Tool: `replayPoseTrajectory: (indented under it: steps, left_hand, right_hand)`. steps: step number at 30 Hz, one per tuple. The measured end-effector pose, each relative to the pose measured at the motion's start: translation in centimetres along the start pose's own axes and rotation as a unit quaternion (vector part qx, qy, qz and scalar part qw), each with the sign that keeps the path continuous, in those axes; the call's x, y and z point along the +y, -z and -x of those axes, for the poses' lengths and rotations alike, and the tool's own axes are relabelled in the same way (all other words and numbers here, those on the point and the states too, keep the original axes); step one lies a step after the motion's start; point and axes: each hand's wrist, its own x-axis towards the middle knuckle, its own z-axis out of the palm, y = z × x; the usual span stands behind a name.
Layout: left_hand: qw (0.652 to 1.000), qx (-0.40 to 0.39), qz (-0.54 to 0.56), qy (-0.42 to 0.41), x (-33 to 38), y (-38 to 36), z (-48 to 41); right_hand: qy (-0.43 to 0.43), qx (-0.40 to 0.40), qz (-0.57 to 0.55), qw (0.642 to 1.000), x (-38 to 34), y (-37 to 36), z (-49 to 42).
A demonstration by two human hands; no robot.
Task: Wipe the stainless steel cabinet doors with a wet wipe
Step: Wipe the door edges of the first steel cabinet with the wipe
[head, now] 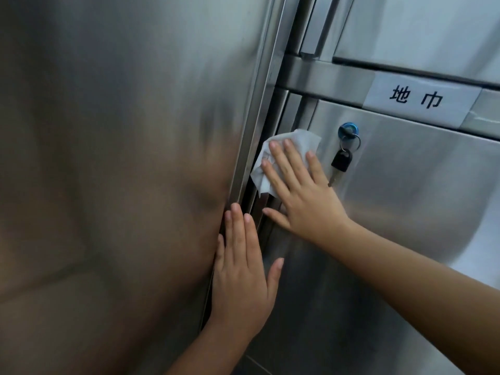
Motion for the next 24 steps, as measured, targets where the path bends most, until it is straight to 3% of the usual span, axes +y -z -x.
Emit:
replayPoseTrajectory:
  steps: [4,24]
  left_hand:
    - [0.999,-0.035,-0.008,-0.004,-0.6,-0.7,3.3]
    - [0.987,-0.143,-0.068,-0.025,-4.1,-2.0,12.0]
  right_hand:
    - [0.044,-0.024,-0.017,0.999,-2.3,-0.4,2.2]
    - [0.096,-0.026,-0.012,0.995,-13.8,-3.0,9.6]
